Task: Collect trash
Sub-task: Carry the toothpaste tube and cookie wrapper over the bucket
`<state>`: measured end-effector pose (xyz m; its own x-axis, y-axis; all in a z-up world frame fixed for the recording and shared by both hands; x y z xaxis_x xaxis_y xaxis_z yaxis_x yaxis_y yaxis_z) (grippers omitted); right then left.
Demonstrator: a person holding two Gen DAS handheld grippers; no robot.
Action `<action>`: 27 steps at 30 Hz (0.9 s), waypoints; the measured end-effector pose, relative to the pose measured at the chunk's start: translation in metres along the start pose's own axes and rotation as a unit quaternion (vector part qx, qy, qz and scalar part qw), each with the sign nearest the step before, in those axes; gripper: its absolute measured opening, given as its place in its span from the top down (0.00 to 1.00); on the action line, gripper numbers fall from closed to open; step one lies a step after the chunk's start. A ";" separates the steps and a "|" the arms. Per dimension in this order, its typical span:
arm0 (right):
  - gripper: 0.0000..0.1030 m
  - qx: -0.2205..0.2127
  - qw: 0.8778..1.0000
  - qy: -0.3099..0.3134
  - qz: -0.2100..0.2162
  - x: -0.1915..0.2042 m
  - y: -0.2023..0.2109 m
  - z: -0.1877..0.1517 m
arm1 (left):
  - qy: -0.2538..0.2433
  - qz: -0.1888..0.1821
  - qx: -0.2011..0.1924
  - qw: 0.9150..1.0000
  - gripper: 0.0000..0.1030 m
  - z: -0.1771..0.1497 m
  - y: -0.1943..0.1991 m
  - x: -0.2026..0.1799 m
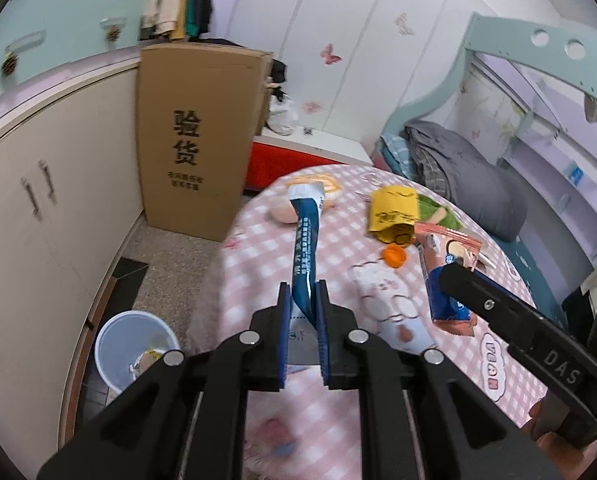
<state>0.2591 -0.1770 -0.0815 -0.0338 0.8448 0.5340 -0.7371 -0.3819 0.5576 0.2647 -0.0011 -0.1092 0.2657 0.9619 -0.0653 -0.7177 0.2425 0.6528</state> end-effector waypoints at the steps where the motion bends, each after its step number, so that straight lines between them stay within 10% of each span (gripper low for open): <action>1: 0.62 0.005 1.000 0.009 0.005 0.010 -0.004 -0.004 | 0.007 0.004 0.000 1.000 0.88 -0.004 0.003 0.008; 13: 0.61 0.083 0.992 0.075 0.057 0.103 -0.078 -0.057 | 0.094 0.068 0.019 0.993 0.88 -0.053 0.018 0.122; 27: 0.50 0.153 0.979 0.109 0.085 0.175 -0.197 -0.118 | 0.175 0.172 0.076 0.966 0.88 -0.110 0.000 0.247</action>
<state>0.3180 0.0906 -0.1727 -0.3054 0.8063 0.5066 -0.4726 -0.5902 0.6545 0.2594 0.2500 -0.2080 -0.2257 0.9725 -0.0585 -0.6150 -0.0956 0.7827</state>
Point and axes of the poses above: each gripper's, at about its wrist camera, not at the fingertips, and y roughly against the way its jaws point, x to its left, z to its top, the point moved 1 cm from there along -y, roughly the way its jaws point, and after that the axes turned 15 degrees about -y, right-handed, at the moved point
